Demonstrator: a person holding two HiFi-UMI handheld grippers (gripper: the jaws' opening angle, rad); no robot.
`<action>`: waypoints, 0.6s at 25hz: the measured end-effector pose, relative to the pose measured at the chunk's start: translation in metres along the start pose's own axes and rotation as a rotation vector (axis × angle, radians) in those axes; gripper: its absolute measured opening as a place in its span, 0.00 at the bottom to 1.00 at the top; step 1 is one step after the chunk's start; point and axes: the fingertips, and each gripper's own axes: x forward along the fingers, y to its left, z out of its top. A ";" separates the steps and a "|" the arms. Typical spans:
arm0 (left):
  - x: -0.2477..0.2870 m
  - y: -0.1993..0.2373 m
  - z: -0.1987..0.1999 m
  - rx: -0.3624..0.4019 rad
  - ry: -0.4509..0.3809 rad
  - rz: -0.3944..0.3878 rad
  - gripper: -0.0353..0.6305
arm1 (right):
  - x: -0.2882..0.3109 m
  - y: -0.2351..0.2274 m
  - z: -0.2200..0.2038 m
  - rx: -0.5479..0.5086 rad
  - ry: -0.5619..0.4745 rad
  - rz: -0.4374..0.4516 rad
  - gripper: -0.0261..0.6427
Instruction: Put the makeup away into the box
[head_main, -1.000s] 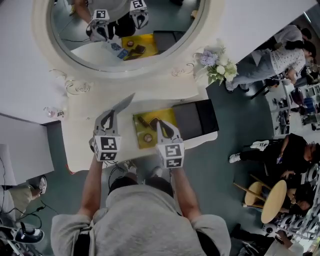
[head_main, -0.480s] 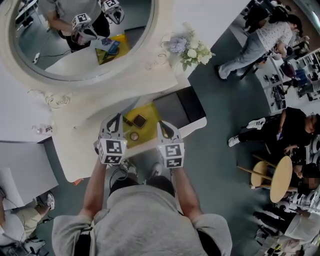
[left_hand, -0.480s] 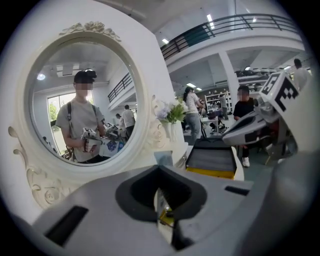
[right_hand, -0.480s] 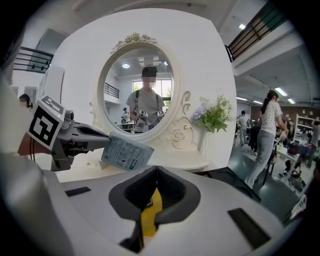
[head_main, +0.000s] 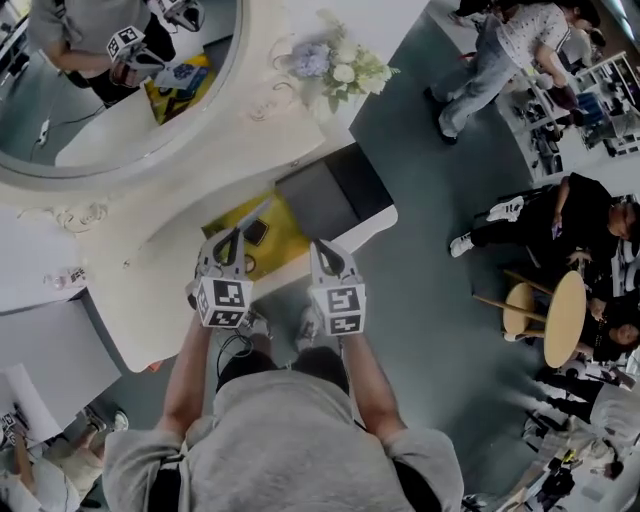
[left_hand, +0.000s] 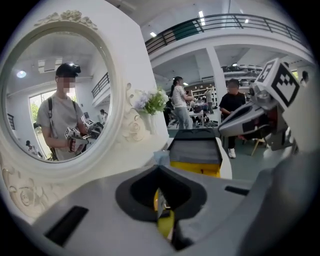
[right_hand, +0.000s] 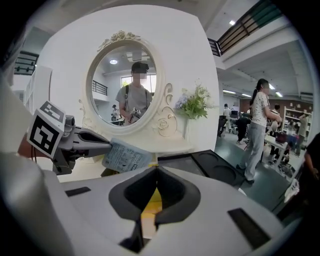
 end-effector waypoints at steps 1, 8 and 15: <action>0.003 -0.007 -0.004 0.008 0.007 -0.013 0.06 | -0.002 -0.002 -0.005 0.006 0.007 -0.003 0.06; 0.015 -0.052 -0.023 0.033 0.038 -0.099 0.06 | -0.009 -0.012 -0.036 0.034 0.043 -0.010 0.06; 0.024 -0.086 -0.042 0.005 0.087 -0.161 0.06 | -0.018 -0.015 -0.059 0.046 0.064 0.001 0.06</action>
